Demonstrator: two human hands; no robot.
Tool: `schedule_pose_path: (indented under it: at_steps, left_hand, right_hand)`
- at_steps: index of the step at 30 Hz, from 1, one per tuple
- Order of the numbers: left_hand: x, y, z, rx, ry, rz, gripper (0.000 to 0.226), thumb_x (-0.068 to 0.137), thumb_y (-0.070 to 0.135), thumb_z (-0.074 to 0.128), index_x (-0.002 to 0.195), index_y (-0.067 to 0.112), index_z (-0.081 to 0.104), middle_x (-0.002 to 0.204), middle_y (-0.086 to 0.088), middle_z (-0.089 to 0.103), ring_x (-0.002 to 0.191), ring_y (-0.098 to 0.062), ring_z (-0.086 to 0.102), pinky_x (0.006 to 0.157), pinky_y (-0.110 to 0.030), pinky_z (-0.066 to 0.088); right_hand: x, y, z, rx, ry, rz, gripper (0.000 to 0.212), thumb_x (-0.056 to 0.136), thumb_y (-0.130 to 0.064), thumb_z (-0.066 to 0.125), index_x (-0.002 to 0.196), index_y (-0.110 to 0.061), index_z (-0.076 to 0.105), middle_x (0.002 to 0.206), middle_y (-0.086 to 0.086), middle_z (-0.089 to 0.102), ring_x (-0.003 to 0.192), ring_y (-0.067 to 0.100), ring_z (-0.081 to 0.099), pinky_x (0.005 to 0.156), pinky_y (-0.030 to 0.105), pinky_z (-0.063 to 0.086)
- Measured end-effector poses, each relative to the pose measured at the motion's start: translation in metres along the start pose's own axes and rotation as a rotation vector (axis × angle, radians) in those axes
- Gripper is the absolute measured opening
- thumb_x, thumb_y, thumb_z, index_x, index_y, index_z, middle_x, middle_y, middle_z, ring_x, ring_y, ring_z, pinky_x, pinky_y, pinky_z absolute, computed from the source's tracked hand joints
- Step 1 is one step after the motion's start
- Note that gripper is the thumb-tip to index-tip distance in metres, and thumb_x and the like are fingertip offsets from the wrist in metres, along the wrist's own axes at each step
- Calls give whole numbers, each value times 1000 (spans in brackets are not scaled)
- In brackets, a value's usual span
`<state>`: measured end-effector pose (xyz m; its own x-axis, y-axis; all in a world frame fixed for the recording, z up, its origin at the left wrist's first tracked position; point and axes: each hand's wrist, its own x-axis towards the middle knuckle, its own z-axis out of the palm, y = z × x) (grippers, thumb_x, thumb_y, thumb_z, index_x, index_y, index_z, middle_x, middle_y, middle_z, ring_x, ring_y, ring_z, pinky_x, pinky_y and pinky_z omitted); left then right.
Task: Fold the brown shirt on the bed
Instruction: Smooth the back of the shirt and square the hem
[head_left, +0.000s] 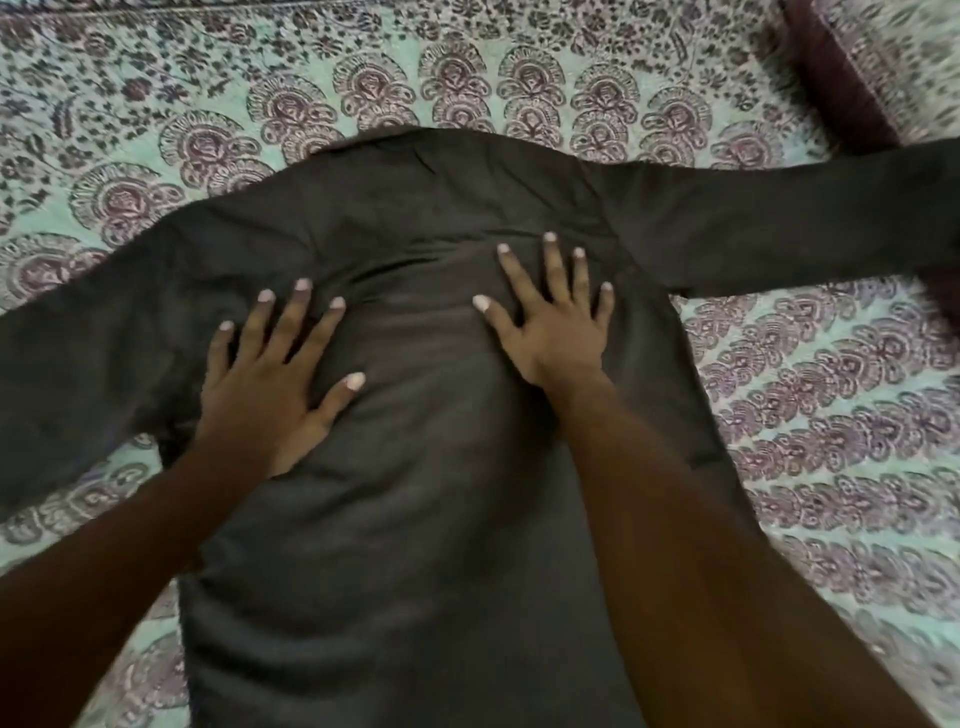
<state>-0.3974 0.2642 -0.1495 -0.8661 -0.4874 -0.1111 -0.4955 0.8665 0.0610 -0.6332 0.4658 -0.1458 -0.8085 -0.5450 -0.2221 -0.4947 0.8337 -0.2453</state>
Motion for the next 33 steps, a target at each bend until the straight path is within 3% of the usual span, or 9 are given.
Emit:
schedule_pose_path:
  at_steps: [6,8,10,12,16,22,26,29,33]
  left_hand:
    - [-68,-8,-11,-38,-40,-150,89,89,74,27,164,26,20,174,-4,9,156,-38,19,120,-61,25]
    - [-77,11,-10,-52,-55,-203,94,86,78,28,164,27,17,174,-4,6,157,-38,15,121,-61,22]
    - [-76,29,-5,-41,-42,-180,93,85,81,29,164,35,12,174,0,2,158,-37,11,123,-61,18]
    - [-75,39,2,-43,-39,-172,90,85,82,29,163,41,8,174,4,0,159,-36,7,124,-61,16]
    - [-124,42,7,-70,-41,-271,92,86,80,30,164,38,7,174,4,-4,159,-37,4,125,-60,17]
    - [-197,64,-6,-68,-119,-296,100,80,81,35,163,27,22,174,-2,7,158,-38,13,121,-62,24]
    - [-121,66,-18,-130,67,-250,89,87,76,38,161,28,29,173,-3,12,158,-34,15,123,-60,21]
    - [-43,53,-15,-175,123,-289,88,86,80,38,160,34,27,174,-2,5,158,-38,8,122,-62,17]
    - [2,23,-4,-131,3,-411,92,81,93,27,160,47,12,174,2,-5,158,-39,-3,125,-61,5]
  right_hand:
    - [-36,26,-5,41,30,262,80,94,-83,23,163,-48,2,173,2,-19,158,35,-21,123,67,-8]
    - [-50,8,3,-4,118,89,81,95,-80,28,164,-44,9,174,7,-16,159,37,-18,123,66,-6]
    - [-65,-6,16,-61,67,-242,73,96,-77,29,162,-51,13,175,0,-11,160,32,-12,125,66,-1]
    - [-74,2,23,-102,17,-363,67,97,-78,27,159,-58,12,175,-8,-6,162,25,-6,125,64,4]
    - [-102,72,10,-73,154,30,69,94,-81,28,158,-60,11,175,-8,1,162,25,4,126,59,9]
    - [-139,125,-24,-50,-42,213,78,94,-82,23,161,-51,-4,174,7,-12,159,38,-13,126,64,1]
    - [-103,72,-18,-103,146,-143,81,98,-74,32,166,-33,16,175,11,-5,161,37,-6,126,61,7]
    - [-53,14,-11,-93,28,-434,77,99,-72,36,165,-40,13,175,3,-12,161,31,-14,128,58,4]
    - [-4,-41,-6,-175,-136,-536,72,97,-77,33,161,-55,8,174,-8,-15,159,27,-19,126,62,2]
